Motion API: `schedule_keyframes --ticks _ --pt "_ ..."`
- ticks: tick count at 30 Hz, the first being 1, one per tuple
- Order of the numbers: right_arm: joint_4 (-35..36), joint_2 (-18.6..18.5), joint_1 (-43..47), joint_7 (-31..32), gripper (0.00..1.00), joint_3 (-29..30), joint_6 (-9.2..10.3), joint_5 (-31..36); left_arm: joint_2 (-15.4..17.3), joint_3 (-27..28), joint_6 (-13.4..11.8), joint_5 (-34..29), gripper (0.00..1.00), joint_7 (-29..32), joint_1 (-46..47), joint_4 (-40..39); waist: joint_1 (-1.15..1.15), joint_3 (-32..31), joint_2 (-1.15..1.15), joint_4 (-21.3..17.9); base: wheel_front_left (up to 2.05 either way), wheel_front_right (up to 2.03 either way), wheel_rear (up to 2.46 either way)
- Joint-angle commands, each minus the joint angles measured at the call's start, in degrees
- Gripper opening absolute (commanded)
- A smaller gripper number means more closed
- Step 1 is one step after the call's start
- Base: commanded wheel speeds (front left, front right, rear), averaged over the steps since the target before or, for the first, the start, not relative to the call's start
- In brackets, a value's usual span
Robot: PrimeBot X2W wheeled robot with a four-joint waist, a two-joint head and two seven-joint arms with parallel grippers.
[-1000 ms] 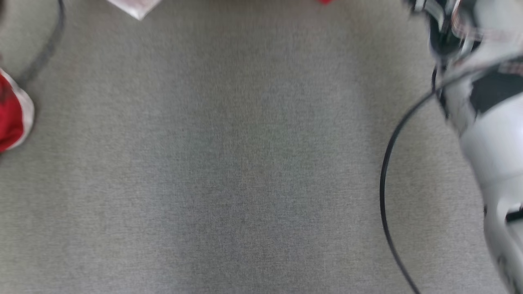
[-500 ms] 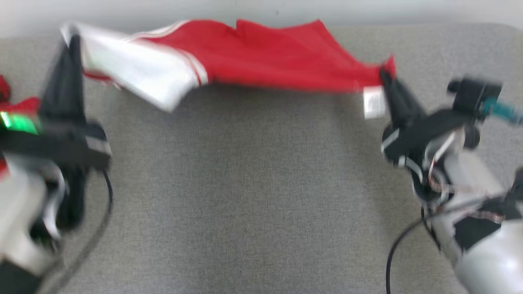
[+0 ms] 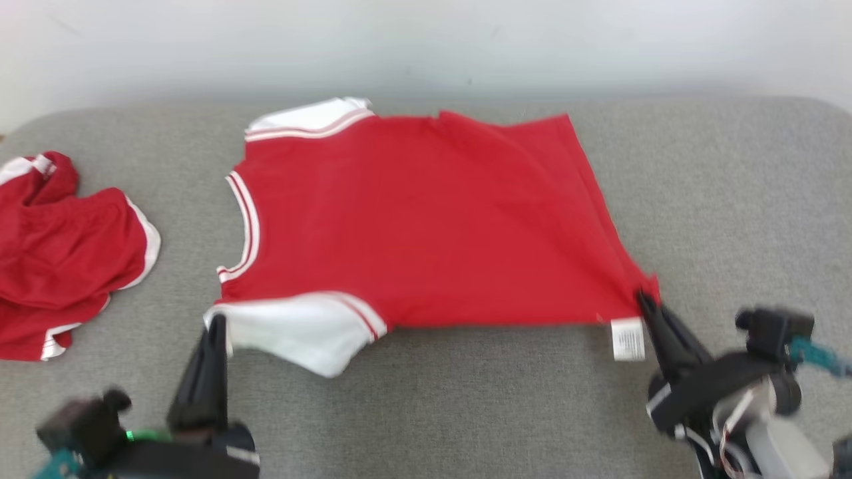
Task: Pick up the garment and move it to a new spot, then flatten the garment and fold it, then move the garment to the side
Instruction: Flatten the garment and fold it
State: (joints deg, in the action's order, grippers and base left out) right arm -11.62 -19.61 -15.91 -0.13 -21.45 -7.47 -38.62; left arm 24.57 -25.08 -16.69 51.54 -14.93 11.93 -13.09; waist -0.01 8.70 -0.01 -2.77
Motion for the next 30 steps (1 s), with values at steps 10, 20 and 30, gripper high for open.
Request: schedule_keyframes --ticks 10,20,30 --pt "5.3 2.9 15.0 2.6 0.0 7.8 -0.05 4.1 -8.8 4.0 4.5 -3.2 0.0 -0.2 -14.5 3.7 0.01 -4.8 0.01 2.2 0.0 0.0 0.0" --pt "9.6 6.2 24.2 7.3 0.0 12.1 -0.05 7.9 -13.0 6.2 7.5 -5.7 0.0 -0.2 -23.1 6.6 0.01 -5.9 0.01 3.5 0.0 0.0 0.0" --pt "12.2 8.8 24.2 8.5 0.0 14.8 -0.05 10.0 -14.0 7.5 9.7 -7.4 0.0 -0.2 -21.4 7.9 0.01 -5.0 0.01 2.9 0.0 0.0 0.0"
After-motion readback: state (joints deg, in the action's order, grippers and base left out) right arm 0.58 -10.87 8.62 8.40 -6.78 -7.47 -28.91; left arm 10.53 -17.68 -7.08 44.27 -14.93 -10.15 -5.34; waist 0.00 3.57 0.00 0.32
